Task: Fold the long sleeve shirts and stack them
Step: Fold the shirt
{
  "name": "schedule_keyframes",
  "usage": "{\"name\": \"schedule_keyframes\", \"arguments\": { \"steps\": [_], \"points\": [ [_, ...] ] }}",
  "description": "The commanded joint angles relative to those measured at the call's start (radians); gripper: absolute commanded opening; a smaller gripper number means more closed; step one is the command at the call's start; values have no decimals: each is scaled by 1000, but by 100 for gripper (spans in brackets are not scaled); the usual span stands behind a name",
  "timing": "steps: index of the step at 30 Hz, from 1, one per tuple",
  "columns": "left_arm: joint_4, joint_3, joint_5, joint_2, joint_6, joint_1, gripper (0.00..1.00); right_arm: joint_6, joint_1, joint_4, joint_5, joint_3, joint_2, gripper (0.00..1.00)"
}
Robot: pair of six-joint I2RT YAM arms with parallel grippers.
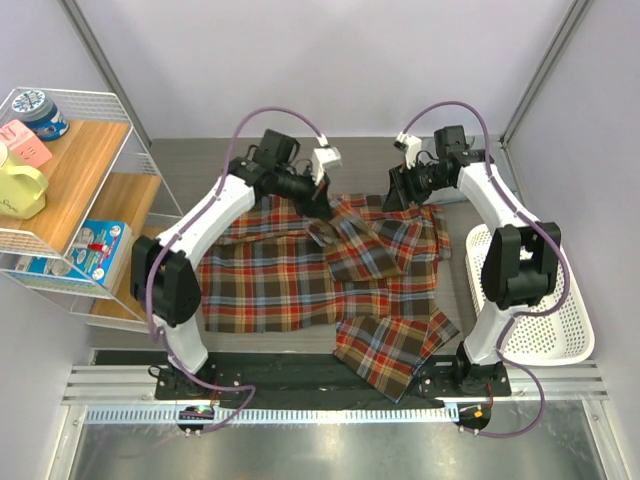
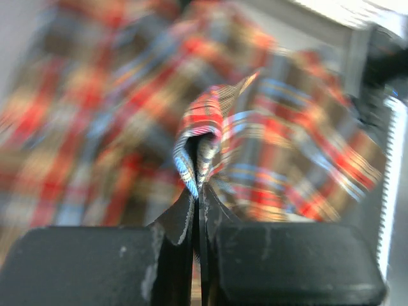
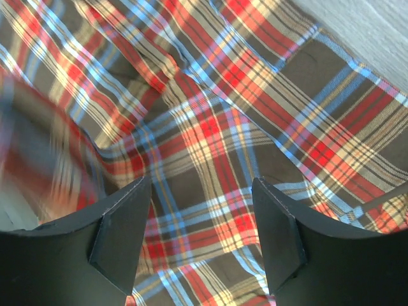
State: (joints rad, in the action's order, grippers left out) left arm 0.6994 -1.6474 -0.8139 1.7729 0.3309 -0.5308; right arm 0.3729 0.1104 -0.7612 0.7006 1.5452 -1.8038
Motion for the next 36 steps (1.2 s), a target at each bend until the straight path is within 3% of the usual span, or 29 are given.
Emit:
{"name": "schedule_keyframes", "arguments": {
  "steps": [1, 9, 16, 23, 24, 25, 28, 32, 36],
  "points": [
    [-60, -60, 149, 68, -133, 135, 0, 81, -5, -107, -22, 88, -52, 72],
    [-55, 46, 300, 125, -190, 285, 3, 127, -6, -147, -67, 107, -109, 73],
    [-104, 170, 375, 111, -323, 353, 7, 150, -6, -159, -121, 110, -146, 72],
    [-153, 228, 445, 65, -311, 376, 8, 153, -8, -176, -138, 119, -158, 71],
    [-153, 230, 473, 62, -300, 376, 10, 152, -6, -181, -141, 125, -163, 71],
    [-152, 232, 539, 59, -293, 376, 21, 153, -8, -188, -144, 133, -163, 70],
    [-153, 236, 639, 31, -245, 376, 37, 155, -8, -204, -153, 145, -161, 70],
    [-193, 281, 717, -59, -156, 376, 45, 155, -6, -228, -187, 167, -155, 69],
    [-126, 291, 619, -95, -61, 341, 48, 156, 8, -237, -227, 168, -157, 66]
  ]
}}
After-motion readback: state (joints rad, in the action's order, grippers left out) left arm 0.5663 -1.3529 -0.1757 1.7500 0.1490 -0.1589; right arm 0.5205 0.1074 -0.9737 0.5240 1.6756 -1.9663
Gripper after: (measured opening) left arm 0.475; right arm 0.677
